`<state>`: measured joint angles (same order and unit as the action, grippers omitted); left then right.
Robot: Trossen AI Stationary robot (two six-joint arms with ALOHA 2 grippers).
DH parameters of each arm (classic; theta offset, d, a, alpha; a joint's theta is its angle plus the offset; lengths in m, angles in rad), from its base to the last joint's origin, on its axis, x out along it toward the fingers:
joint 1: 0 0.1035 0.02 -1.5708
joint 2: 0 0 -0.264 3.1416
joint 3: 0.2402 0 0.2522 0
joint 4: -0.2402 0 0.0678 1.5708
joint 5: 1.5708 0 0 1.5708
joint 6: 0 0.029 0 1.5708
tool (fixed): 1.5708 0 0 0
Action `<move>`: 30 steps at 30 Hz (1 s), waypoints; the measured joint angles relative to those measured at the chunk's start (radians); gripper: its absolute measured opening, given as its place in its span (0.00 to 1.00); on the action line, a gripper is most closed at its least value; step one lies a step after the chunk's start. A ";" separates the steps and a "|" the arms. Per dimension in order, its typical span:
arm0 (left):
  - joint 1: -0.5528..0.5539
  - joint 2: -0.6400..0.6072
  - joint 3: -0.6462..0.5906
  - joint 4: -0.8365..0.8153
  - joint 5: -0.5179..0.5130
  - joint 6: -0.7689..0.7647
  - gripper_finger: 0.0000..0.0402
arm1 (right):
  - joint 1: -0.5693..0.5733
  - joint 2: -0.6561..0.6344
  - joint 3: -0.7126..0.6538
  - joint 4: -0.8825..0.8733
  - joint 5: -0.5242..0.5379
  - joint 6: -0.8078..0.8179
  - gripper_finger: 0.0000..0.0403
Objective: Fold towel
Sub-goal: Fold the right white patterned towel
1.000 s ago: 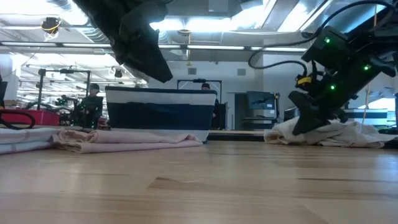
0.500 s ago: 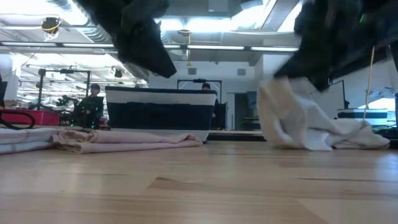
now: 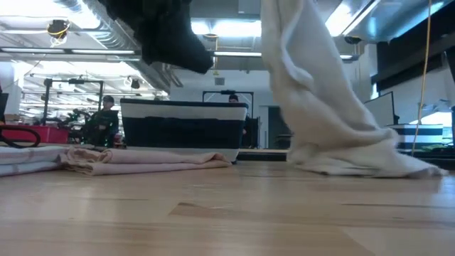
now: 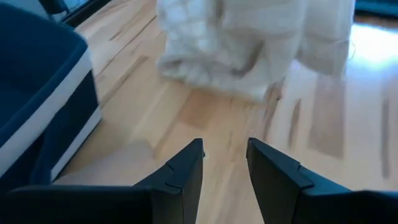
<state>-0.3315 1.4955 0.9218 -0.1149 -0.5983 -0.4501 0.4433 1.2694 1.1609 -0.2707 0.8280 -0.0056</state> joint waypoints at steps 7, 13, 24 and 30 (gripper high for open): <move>-0.012 0.004 0.000 0.060 0.002 -0.097 0.29 | -0.045 0.010 0.034 -0.111 0.018 0.009 0.01; 0.008 0.049 0.000 0.133 0.109 -0.096 0.29 | -0.077 0.029 0.034 -0.138 -0.010 0.031 0.01; -0.009 0.187 0.000 0.405 0.162 -0.051 0.29 | -0.091 0.038 0.034 -0.147 -0.026 0.033 0.01; -0.007 0.187 0.000 0.460 0.131 -0.065 0.29 | -0.091 0.038 0.034 -0.149 -0.027 0.034 0.01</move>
<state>-0.3389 1.6825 0.9215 0.3451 -0.4670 -0.5153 0.3527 1.3071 1.1946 -0.4194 0.8009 0.0280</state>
